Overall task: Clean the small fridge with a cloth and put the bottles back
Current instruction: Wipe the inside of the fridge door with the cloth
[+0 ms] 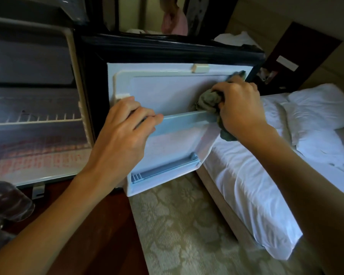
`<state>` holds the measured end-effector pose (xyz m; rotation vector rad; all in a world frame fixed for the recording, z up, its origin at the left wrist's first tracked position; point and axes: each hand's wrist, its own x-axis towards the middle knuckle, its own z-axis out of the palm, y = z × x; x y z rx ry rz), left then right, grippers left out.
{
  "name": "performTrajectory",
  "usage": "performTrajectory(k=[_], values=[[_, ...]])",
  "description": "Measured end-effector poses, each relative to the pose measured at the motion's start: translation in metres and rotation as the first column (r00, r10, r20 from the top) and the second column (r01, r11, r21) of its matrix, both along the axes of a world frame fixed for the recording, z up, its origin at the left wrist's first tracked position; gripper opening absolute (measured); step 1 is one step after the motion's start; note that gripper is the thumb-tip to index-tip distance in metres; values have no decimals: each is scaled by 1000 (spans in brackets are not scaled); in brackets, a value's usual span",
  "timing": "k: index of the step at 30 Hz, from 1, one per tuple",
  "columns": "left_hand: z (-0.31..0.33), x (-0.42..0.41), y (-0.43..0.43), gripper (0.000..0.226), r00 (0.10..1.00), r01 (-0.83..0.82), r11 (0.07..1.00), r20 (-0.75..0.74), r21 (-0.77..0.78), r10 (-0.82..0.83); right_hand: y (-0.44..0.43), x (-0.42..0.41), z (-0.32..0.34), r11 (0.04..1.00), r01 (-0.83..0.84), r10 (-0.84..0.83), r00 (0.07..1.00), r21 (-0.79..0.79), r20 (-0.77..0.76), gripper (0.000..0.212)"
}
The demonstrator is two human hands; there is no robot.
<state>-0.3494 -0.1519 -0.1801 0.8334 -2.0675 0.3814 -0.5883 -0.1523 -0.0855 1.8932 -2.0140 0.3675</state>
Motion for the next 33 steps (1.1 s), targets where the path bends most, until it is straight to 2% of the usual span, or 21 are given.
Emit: performTrajectory(k=[3, 5, 13, 18, 20, 21, 25, 28, 29, 31, 33], values=[[2, -1, 2, 21, 999, 5, 1000, -33, 0, -5, -8, 21, 0, 997, -63, 66, 994, 38, -85, 40], [2, -2, 5, 21, 998, 2, 1000, -59, -1, -2, -8, 31, -2, 993, -105, 109, 991, 53, -77, 39], [-2, -1, 6, 19, 995, 42, 997, -95, 59, -36, 10, 76, 3, 954, -297, 295, 953, 23, 63, 34], [1, 1, 11, 18, 998, 24, 1000, -57, -9, -25, 18, 84, 0, 959, -277, 283, 914, -61, 291, 37], [3, 3, 14, 21, 996, 34, 999, -77, 0, -34, 20, 81, -3, 952, -298, 305, 891, -74, 336, 36], [3, 3, 14, 23, 995, 37, 999, -88, -1, -37, 20, 83, -2, 951, -303, 304, 899, -53, 315, 35], [9, 9, 10, 25, 996, 58, 998, -66, -36, -61, 23, 91, 0, 968, -243, 240, 969, 58, 58, 44], [11, 14, 7, 22, 991, 130, 991, -26, -12, -130, 13, 57, 0, 986, -150, 151, 988, 69, -14, 55], [10, 16, 7, 21, 988, 144, 989, -55, 32, -142, 9, 43, 1, 993, -95, 96, 995, 67, -21, 56], [12, 18, 9, 23, 971, 162, 966, -205, 200, -121, 0, 26, 3, 997, -33, 34, 999, 73, -22, 50], [14, 19, 11, 33, 961, 196, 953, -237, 229, -141, -4, 26, 1, 995, -29, 36, 997, 100, -64, 46]])
